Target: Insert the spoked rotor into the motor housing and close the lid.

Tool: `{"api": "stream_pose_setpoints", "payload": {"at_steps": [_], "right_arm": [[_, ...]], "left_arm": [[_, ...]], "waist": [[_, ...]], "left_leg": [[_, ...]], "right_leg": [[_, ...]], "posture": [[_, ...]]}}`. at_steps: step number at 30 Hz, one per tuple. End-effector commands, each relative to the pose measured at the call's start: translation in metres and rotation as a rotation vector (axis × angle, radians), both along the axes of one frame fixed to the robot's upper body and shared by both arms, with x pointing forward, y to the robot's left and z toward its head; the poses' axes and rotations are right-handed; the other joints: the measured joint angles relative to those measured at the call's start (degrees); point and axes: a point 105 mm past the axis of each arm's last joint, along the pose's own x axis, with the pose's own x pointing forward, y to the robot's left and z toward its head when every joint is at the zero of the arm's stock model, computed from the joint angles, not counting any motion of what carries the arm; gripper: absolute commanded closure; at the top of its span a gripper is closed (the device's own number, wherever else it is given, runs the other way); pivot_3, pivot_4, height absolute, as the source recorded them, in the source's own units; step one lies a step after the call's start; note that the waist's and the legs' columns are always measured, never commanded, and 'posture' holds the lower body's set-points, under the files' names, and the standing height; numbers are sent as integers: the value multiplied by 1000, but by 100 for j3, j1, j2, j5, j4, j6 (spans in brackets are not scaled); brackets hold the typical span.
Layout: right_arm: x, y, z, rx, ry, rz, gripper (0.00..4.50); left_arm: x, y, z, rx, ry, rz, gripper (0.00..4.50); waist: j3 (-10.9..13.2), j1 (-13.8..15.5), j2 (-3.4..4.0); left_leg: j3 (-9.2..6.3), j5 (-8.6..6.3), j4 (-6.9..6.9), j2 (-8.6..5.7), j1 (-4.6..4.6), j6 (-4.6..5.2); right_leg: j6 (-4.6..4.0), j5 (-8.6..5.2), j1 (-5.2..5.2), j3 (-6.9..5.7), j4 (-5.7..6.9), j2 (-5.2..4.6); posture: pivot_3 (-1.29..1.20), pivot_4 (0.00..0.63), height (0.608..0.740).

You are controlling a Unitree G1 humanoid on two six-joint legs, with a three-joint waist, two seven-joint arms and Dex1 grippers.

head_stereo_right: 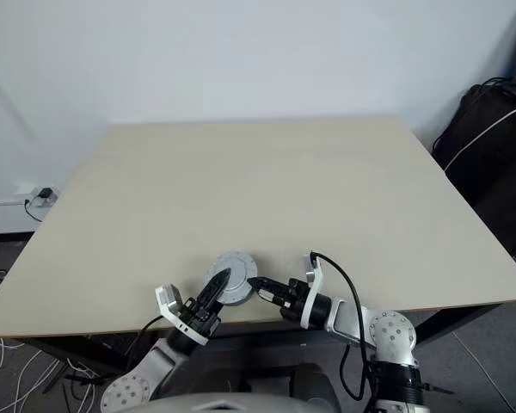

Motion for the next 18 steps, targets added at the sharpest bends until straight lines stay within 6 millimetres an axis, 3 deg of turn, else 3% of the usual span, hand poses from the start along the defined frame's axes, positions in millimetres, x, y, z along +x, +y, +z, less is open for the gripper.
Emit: {"api": "stream_pose_setpoints", "payload": {"at_steps": [1, 3, 13, 18], "right_arm": [[5, 4, 17, 2, -107, -4, 3287], [5, 4, 16, -2, -110, -8, 3287], [2, -4, 13, -21, -106, -12, 8], [9, -18, 14, -138, -187, -80, 0]], "left_arm": [[4, -12, 10, -40, -34, -6, 2309], [4, -12, 10, -37, -34, -8, 2309], [6, -3, 15, -7, -62, 57, 2366], [15, 13, 32, 19, -124, 137, 2377]], "waist": [[-1, 0, -1], [-2, -1, -1], [-7, 2, 3], [-8, 11, 1]], "left_leg": [[0, 0, 1, 0, 0, 0], [1, -1, 3, 0, 0, 1], [3, -2, 5, -1, 0, 2], [4, -2, 7, -1, -1, 2]], "right_leg": [[1, 0, 1, 0, 0, 0], [4, 2, 2, 1, 0, 0], [5, 5, 2, 5, 0, 0], [7, 5, 1, 6, 0, -1]], "posture": [[0, 0, 740], [0, 0, 740], [0, 0, 740], [0, 0, 740]]}}
